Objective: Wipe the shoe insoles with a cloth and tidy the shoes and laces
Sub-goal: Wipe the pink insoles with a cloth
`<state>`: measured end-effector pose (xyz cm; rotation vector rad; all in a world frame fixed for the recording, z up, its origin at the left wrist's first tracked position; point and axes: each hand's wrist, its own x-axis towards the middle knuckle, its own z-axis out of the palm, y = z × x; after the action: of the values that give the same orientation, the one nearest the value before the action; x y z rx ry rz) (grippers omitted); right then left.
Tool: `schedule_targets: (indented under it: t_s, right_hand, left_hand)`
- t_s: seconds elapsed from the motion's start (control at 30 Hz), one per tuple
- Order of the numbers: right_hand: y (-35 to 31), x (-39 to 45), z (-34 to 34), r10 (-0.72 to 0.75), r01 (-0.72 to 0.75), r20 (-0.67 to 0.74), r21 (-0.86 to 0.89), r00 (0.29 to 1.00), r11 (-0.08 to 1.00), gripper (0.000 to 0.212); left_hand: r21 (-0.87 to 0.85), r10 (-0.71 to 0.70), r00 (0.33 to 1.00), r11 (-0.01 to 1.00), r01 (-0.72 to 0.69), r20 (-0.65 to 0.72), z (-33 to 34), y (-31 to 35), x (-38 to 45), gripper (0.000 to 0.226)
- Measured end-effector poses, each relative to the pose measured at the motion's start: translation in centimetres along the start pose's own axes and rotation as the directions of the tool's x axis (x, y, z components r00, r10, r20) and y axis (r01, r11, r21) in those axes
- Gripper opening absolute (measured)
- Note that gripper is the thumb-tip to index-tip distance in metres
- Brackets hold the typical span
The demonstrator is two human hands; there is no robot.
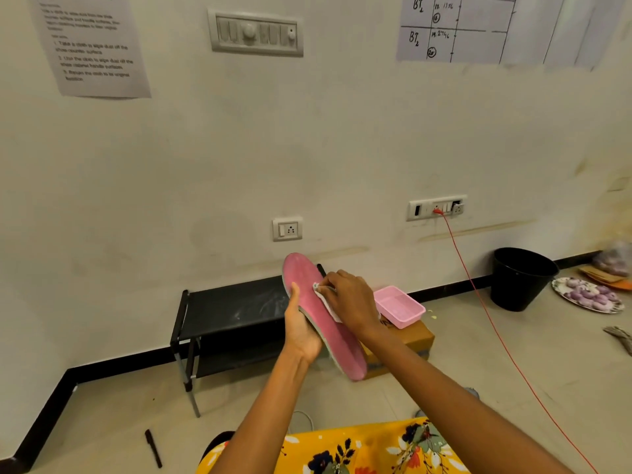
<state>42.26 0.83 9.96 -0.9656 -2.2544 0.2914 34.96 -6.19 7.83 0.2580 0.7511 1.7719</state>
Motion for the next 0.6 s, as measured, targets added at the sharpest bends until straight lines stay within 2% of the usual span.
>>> schedule_targets:
  t_s: [0.13,0.2,0.3,0.37,0.43,0.53,0.57,0.6]
  right_hand:
    - [-1.4,0.7,-0.9,0.063,-0.035,-0.086,0.296,0.994,0.955,0.023]
    - [-1.8,1.4,-1.0,0.084,-0.041,-0.111,0.344,0.99,0.938,0.021]
    - [-2.4,1.4,-0.1,0.08,-0.065,-0.043,0.283,0.996,0.957,0.024]
    - [-2.7,0.2,0.7,0.039,-0.047,0.035,0.266,0.999,0.963,0.025]
    - [-2.8,-2.0,0.9,-0.069,0.046,0.082,0.253,0.994,0.966,0.023]
    - [-1.6,-3.3,1.0,-0.313,0.307,0.079,0.084,0.946,0.948,0.02]
    - [-1.1,-2.5,0.8,-0.332,0.333,0.067,-0.006,0.941,0.943,0.019]
    - [-0.6,-1.4,0.7,-0.273,0.275,0.041,-0.077,0.961,0.958,0.019]
  left_hand:
    - [0.065,0.03,0.997,0.997,-0.035,0.078,-0.6,1.3,0.5,0.028]
    - [0.128,0.022,0.996,0.991,-0.032,0.082,-0.5,1.3,0.4,0.025]
    - [0.118,0.05,0.996,0.991,-0.058,0.074,0.1,1.3,0.1,0.03]
    - [0.06,0.062,0.997,0.996,-0.064,0.045,-0.2,1.3,0.5,0.055]
    - [0.044,0.01,0.999,0.999,-0.011,0.032,-1.3,1.4,0.9,0.08]
    - [0.056,-0.063,0.998,0.997,0.062,0.026,-2.6,0.7,1.2,0.089]
    - [0.05,-0.069,0.997,0.997,0.066,0.041,-2.3,0.5,1.0,0.089]
    - [0.038,-0.082,0.994,0.996,0.08,0.071,-1.8,0.2,0.8,0.09]
